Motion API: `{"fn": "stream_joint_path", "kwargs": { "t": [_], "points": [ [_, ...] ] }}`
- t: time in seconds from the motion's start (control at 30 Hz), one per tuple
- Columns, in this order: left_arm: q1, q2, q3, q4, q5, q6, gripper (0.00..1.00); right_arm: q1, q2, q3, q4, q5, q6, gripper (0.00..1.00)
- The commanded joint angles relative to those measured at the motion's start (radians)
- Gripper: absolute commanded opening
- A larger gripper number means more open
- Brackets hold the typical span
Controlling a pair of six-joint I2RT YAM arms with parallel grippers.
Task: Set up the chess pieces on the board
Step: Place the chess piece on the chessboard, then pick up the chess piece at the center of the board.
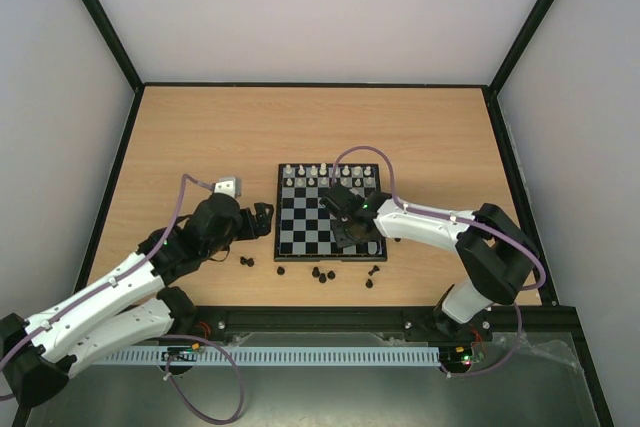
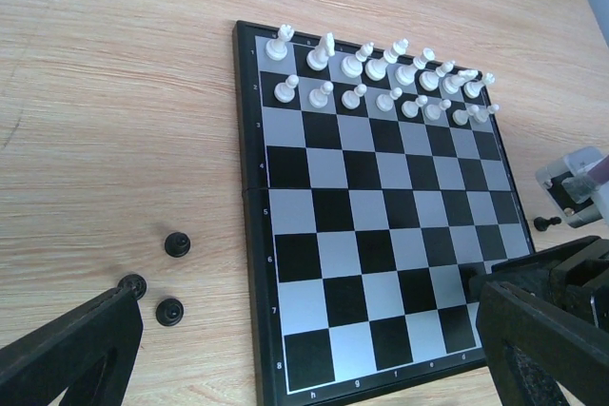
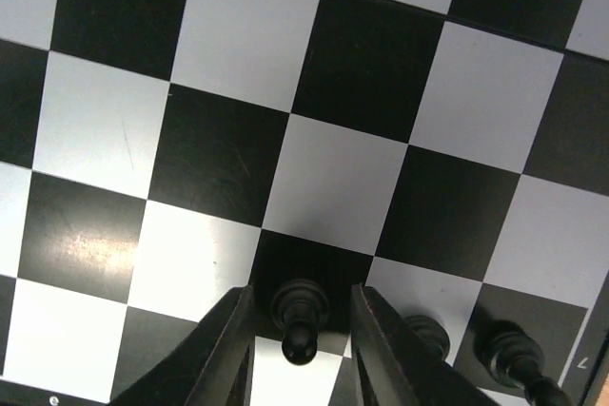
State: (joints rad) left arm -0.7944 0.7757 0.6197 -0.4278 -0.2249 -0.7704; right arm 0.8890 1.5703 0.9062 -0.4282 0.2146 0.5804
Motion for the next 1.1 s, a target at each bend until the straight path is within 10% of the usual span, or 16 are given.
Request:
{"fn": "stream_joint_path", "kwargs": {
  "t": [0.0, 0.27, 1.07],
  "points": [
    [-0.007, 0.019, 0.002, 0.017, 0.002, 0.005, 0.99, 0.004, -0.043, 0.015, -0.049, 0.013, 0.004, 0.32],
    [-0.006, 0.073, 0.019, -0.016, -0.037, -0.004, 0.99, 0.004, -0.137, 0.080, -0.050, 0.008, -0.021, 0.51],
    [0.075, 0.522, 0.087, 0.004, -0.110, 0.007, 0.94, -0.004, -0.314, 0.003, -0.018, 0.021, -0.053, 0.53]
  ]
}}
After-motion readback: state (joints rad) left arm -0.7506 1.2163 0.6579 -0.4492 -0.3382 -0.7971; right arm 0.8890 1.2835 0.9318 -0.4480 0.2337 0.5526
